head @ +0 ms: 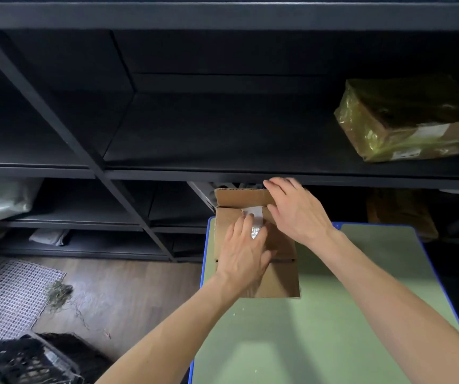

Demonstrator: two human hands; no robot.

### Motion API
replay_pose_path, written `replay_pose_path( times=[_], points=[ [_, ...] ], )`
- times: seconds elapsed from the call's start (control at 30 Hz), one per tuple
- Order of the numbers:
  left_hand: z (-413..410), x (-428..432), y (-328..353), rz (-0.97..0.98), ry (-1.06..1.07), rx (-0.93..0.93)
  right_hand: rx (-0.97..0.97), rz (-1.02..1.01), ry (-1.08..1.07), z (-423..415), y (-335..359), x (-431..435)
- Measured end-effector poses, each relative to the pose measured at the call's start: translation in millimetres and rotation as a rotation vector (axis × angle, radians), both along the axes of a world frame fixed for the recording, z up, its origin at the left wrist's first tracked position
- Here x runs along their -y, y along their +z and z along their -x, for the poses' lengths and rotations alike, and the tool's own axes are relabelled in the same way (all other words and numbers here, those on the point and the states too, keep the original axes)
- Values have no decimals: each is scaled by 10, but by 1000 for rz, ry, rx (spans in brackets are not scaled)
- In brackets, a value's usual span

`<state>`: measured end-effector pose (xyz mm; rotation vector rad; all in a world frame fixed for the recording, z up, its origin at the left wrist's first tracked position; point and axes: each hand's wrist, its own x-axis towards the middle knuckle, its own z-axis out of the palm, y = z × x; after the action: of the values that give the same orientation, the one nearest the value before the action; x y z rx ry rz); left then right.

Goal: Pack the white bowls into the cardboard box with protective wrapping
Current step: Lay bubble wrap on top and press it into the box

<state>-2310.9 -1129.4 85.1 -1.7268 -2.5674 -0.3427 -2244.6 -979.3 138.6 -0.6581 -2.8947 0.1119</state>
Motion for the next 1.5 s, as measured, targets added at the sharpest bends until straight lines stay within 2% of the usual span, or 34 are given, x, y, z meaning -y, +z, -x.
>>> replay_pose_path(
  times=[0.27, 0.47, 0.67, 0.73, 0.97, 1.2, 1.37, 1.5],
  points=[
    [-56, 222, -45, -10, -16, 127, -43, 69, 66, -235, -282, 325],
    [-204, 492, 49, -73, -104, 173, -59, 145, 50, -375, -479, 394],
    [-203, 686, -41, 152, -202, 94, -88, 217, 17, -384, -527, 409],
    [-195, 679, -22, 167, -212, 78, -75, 228, 18, -386, -504, 410],
    [-103, 693, 169, 56, -270, 71, 126, 317, 13, -317, -254, 288],
    [254, 548, 259, -45, -190, 58, 442, 485, 38, -154, 105, 153],
    [545, 326, 202, -21, -85, 21, 431, 454, 31, -130, 158, 165],
    [662, 218, 105, 69, -29, 72, 354, 368, 40, -233, 33, 244]
  ],
)
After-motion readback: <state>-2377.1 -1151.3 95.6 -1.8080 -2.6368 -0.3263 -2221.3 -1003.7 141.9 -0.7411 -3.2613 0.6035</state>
